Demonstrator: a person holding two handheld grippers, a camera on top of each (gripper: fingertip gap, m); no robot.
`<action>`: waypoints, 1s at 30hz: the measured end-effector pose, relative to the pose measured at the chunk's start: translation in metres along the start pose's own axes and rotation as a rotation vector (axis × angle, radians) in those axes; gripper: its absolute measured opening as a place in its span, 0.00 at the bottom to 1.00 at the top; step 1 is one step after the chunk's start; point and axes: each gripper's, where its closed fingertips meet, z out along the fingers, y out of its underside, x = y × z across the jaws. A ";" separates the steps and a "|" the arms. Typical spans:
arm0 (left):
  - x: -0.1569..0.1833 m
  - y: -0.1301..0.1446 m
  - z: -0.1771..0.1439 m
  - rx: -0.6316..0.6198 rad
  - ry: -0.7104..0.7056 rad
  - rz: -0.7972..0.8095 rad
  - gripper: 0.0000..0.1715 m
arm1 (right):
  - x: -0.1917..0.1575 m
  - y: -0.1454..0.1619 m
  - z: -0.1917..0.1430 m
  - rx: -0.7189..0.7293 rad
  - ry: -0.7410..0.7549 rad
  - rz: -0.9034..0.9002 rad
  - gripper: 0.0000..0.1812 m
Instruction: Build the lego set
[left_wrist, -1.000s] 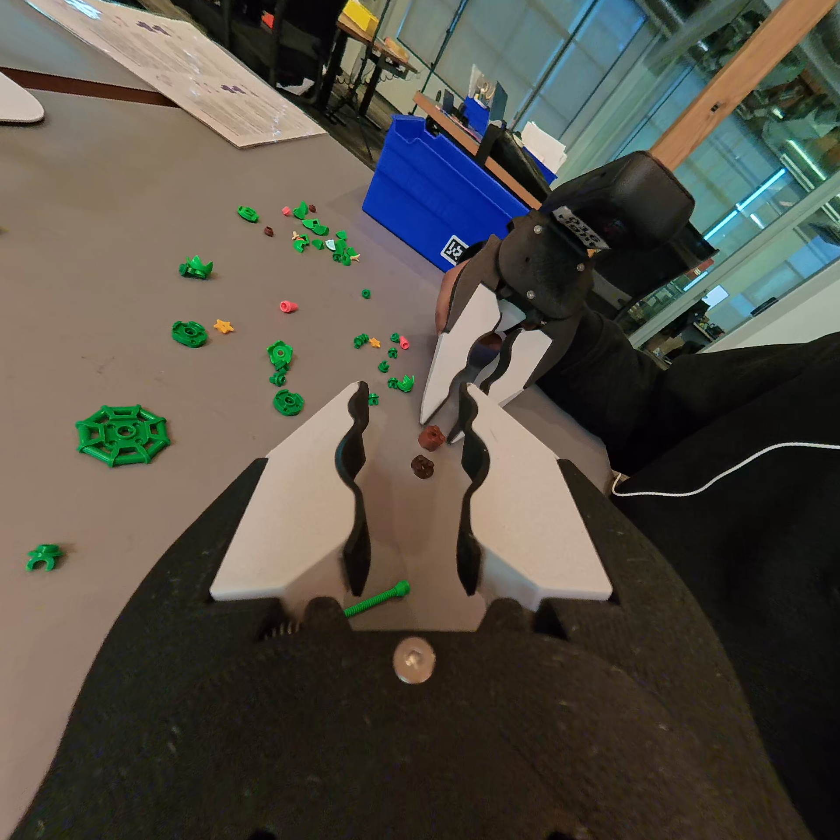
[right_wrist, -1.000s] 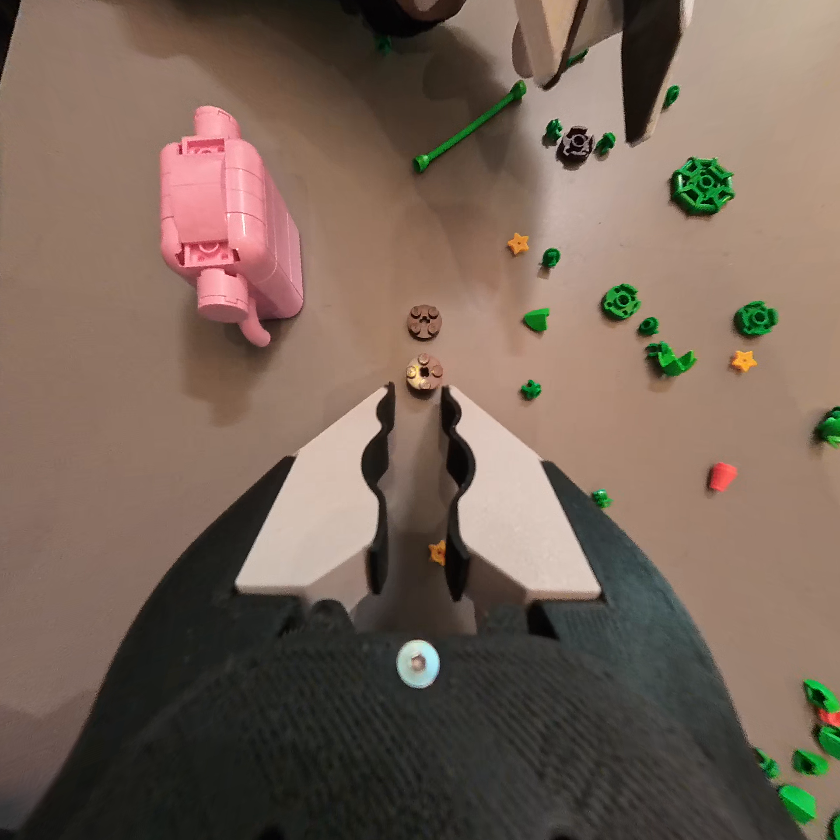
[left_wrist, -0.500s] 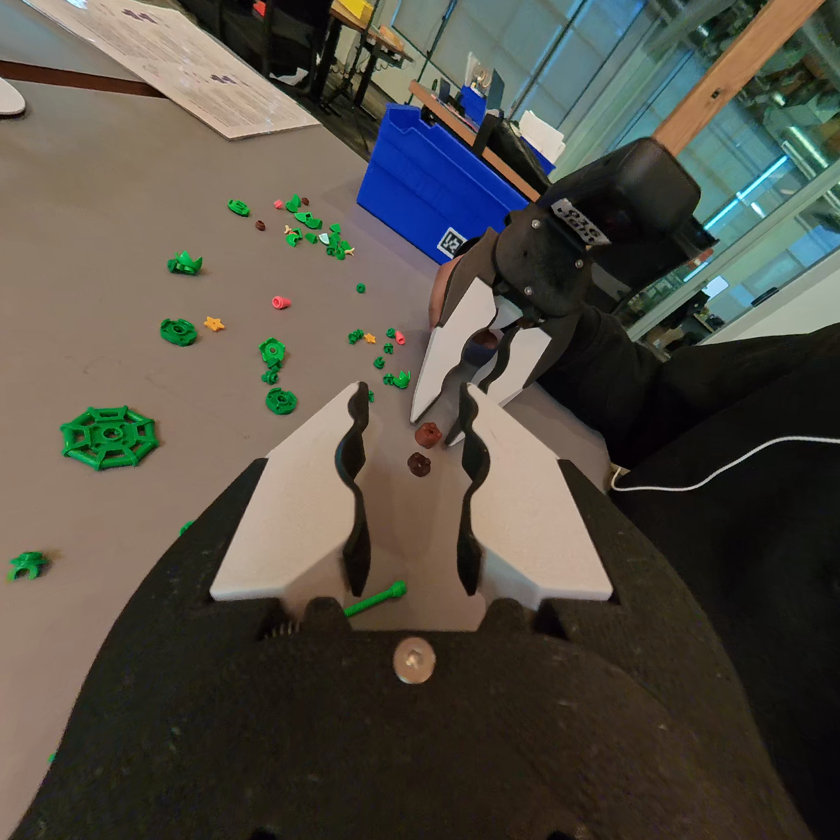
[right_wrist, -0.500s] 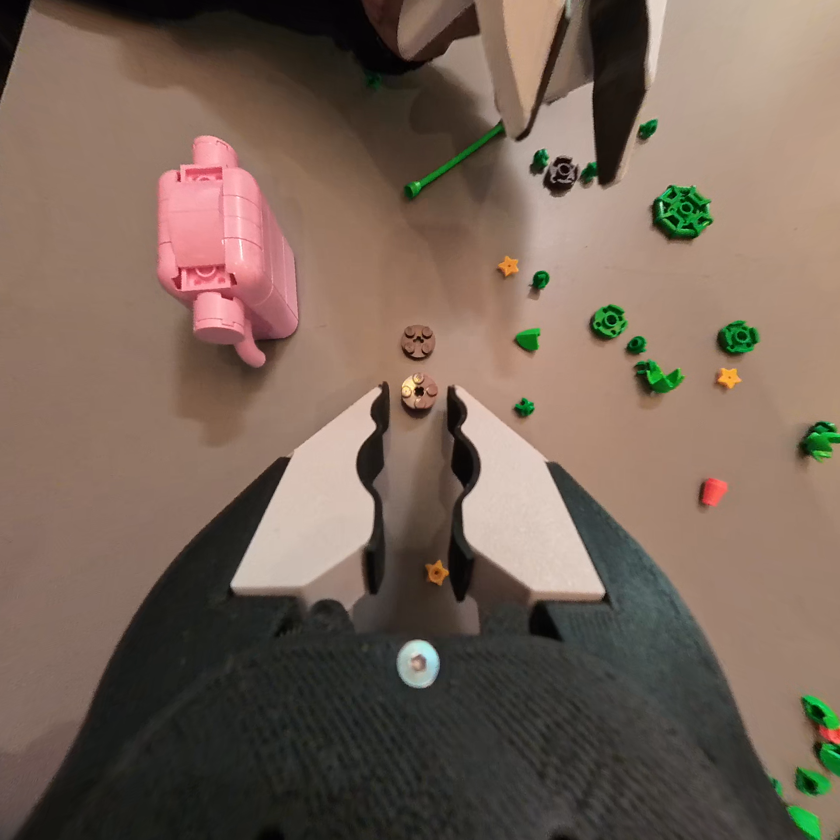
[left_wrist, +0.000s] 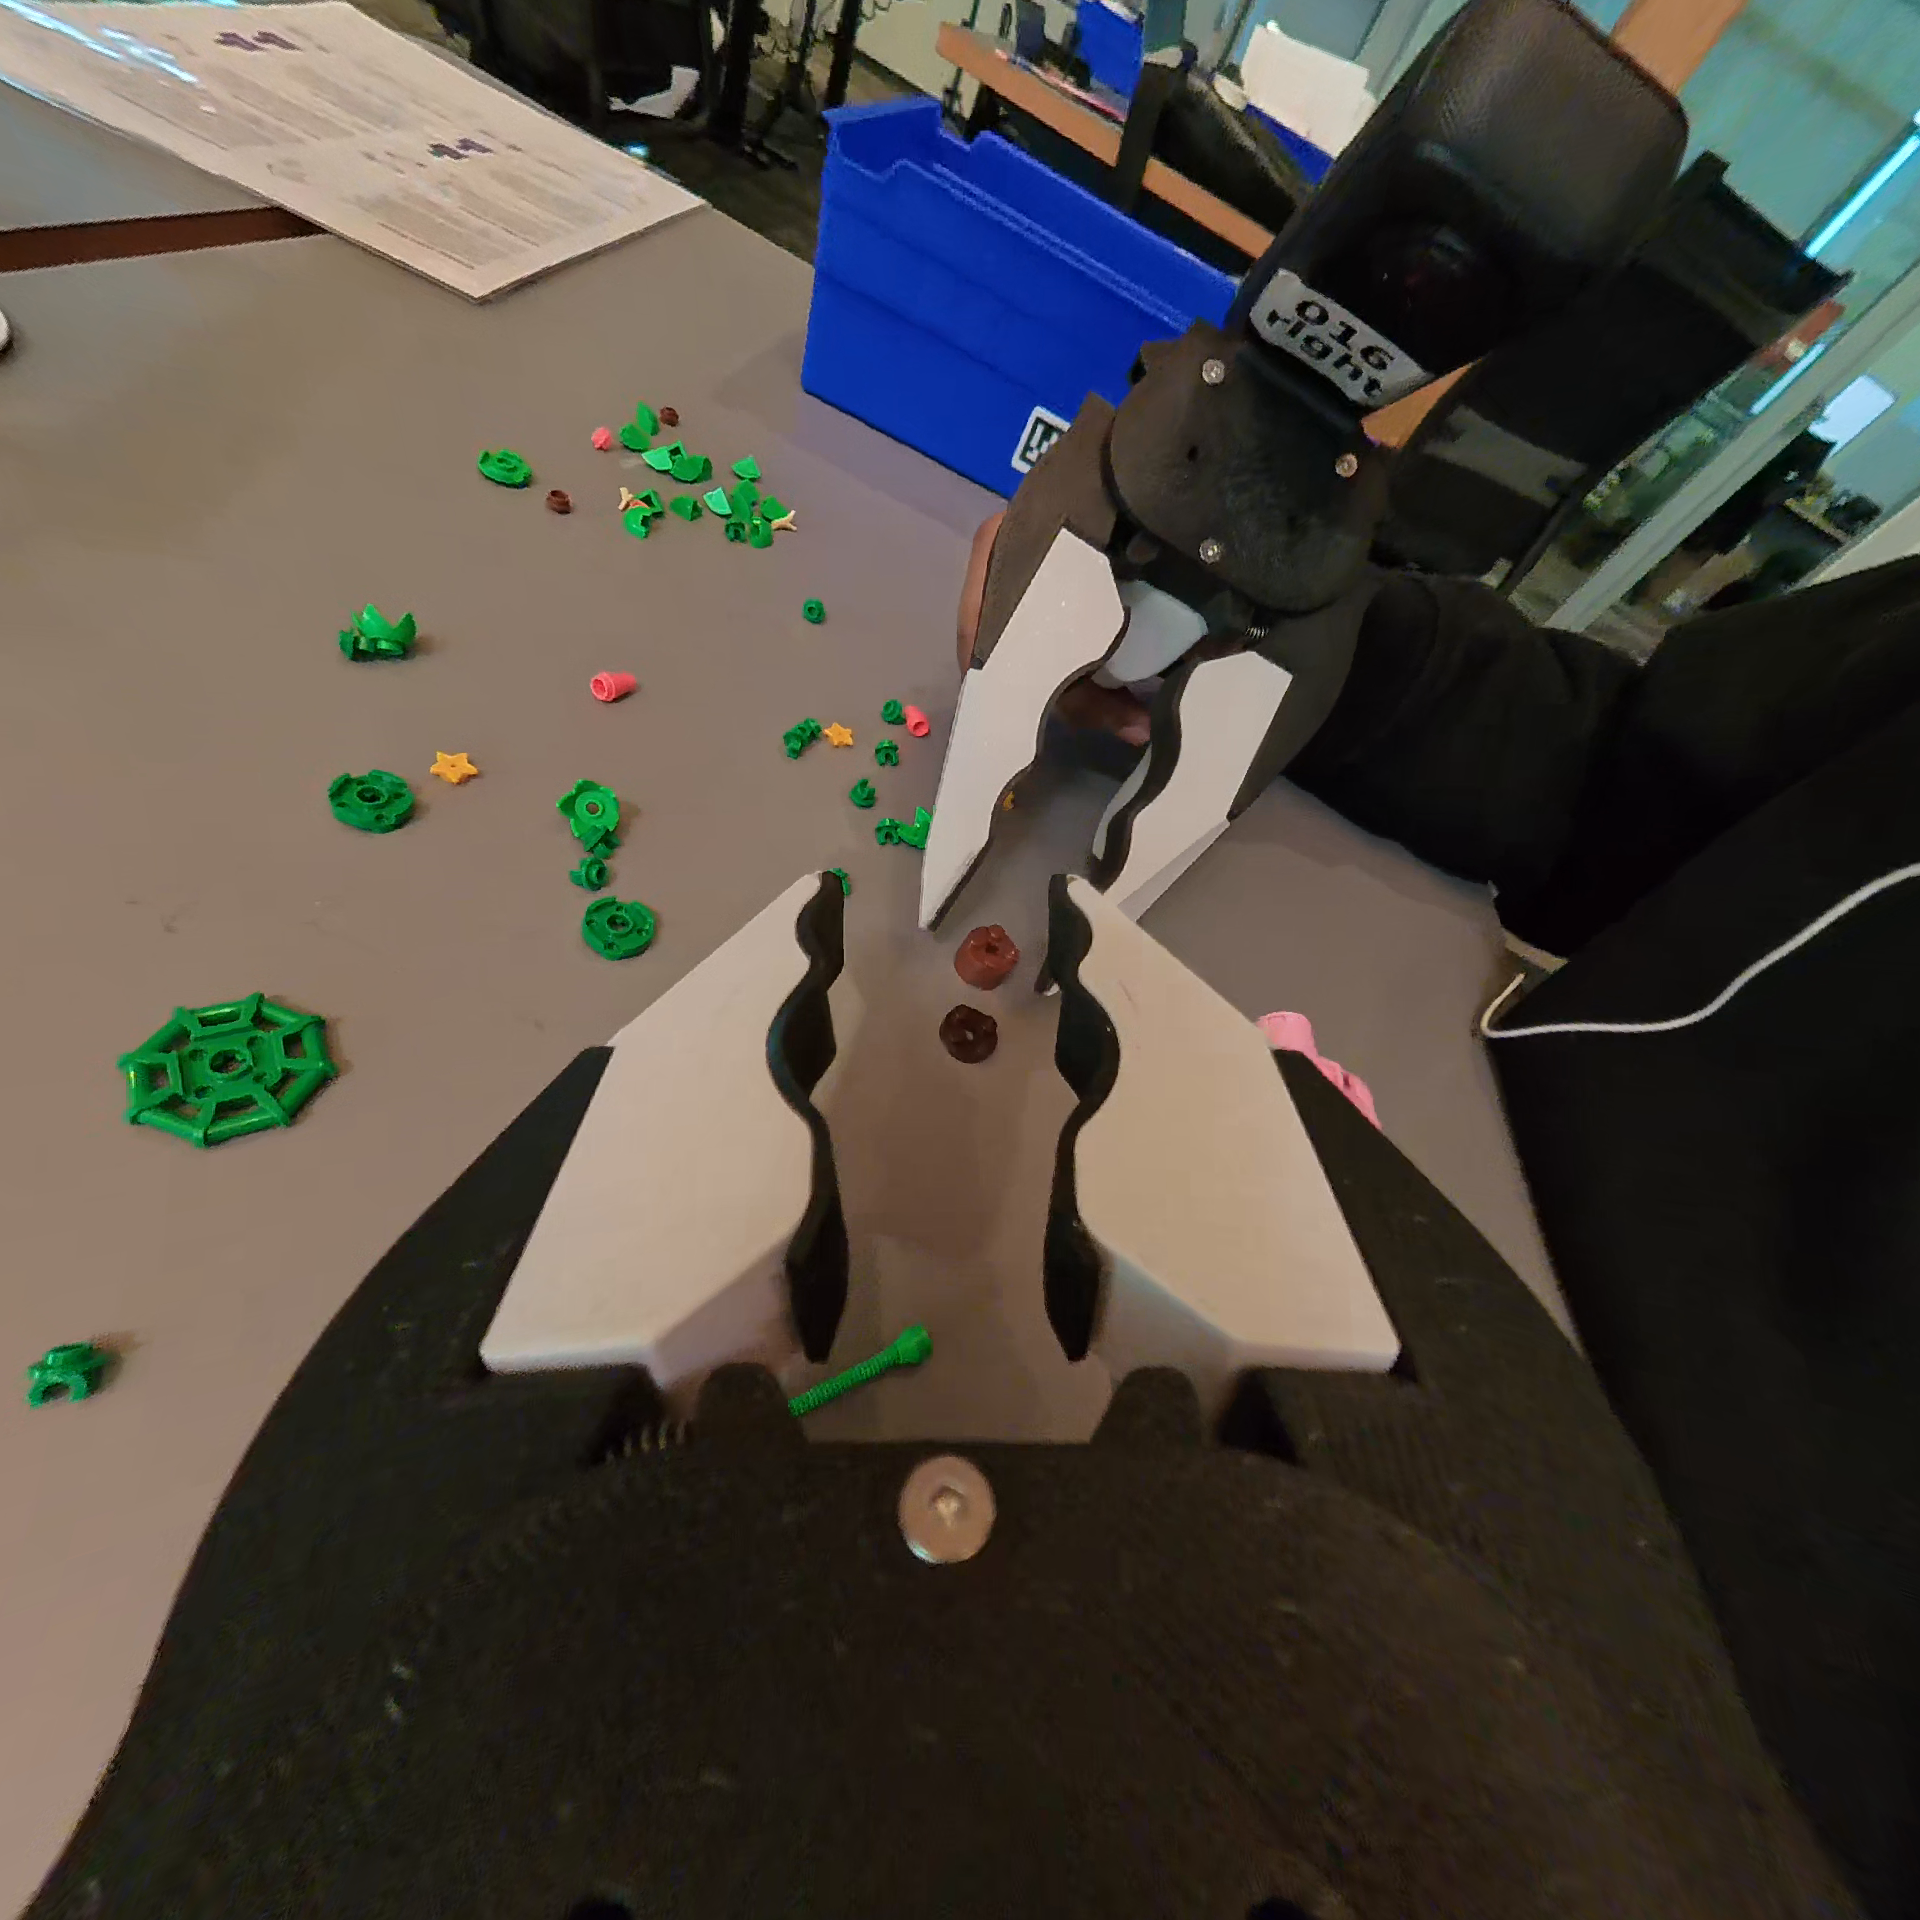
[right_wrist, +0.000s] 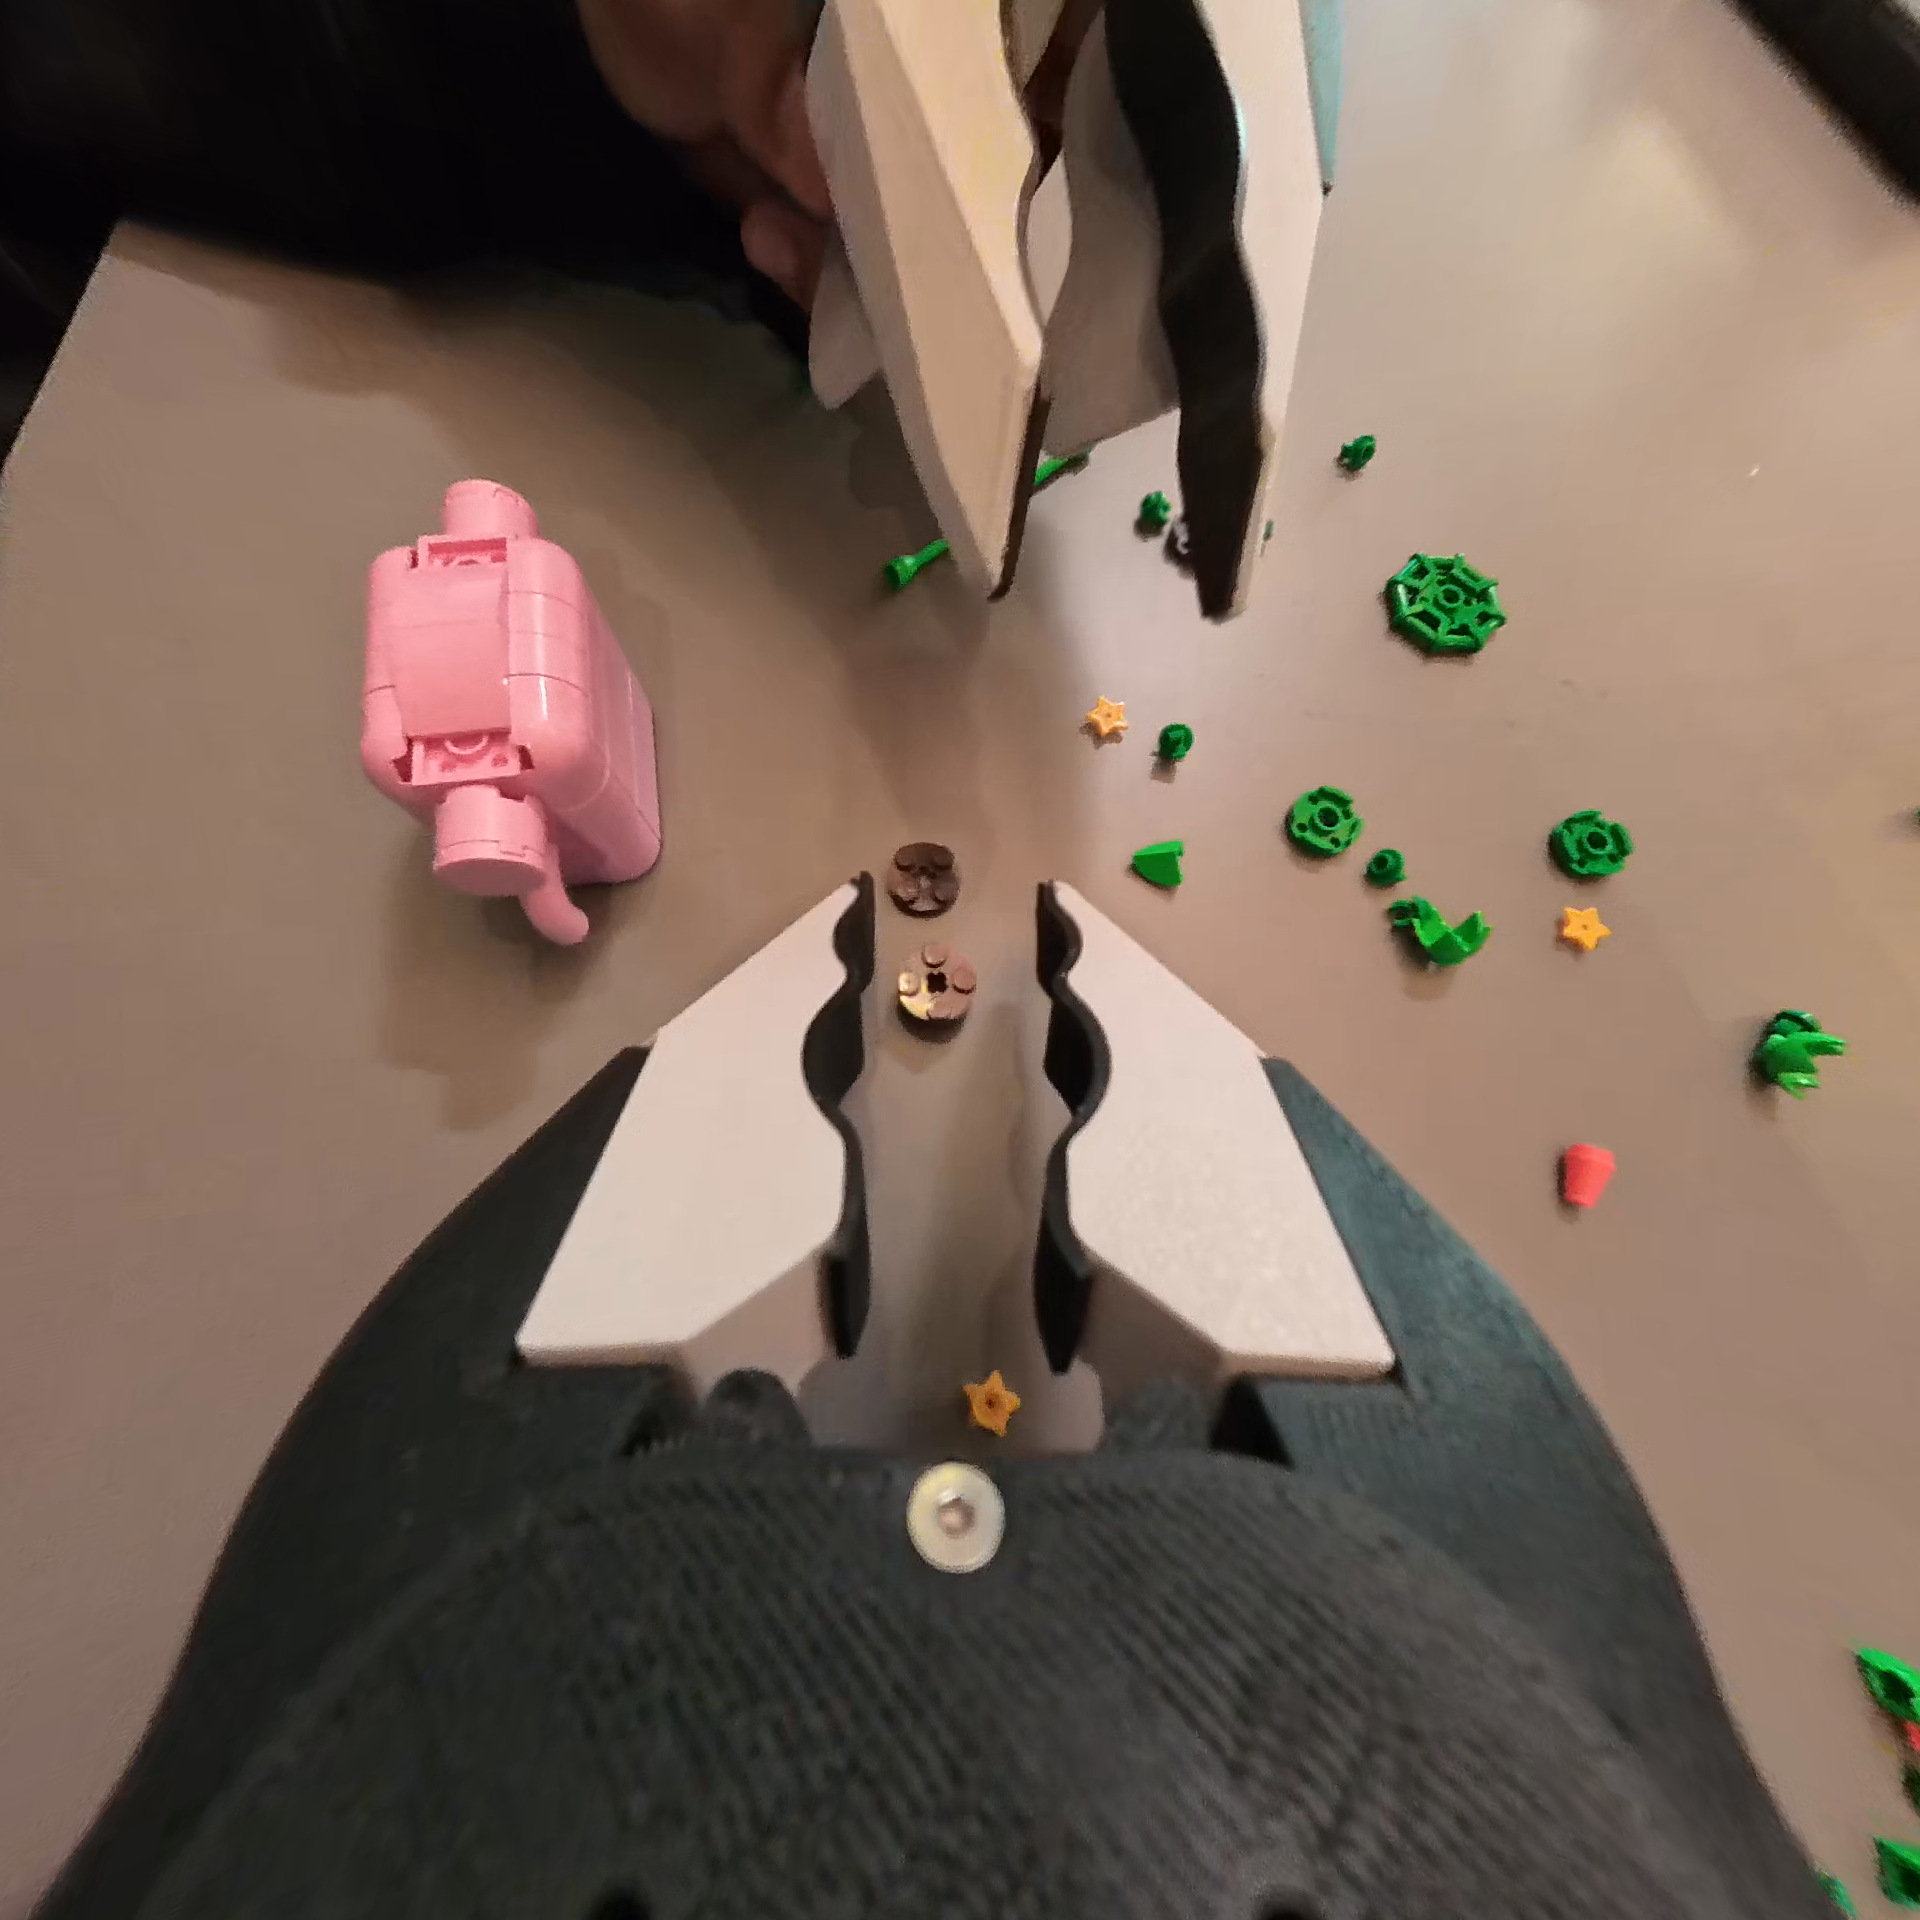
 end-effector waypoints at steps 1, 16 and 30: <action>0.001 0.001 0.001 -0.010 -0.003 0.011 0.21 | 0.000 -0.001 0.000 0.014 0.009 0.000 0.16; 0.000 0.013 0.008 -0.097 -0.043 0.051 0.25 | 0.008 -0.011 0.000 0.133 0.037 0.103 0.12; 0.026 0.058 0.029 -0.363 0.021 0.173 0.36 | -0.014 0.003 0.009 0.025 -0.059 0.032 0.00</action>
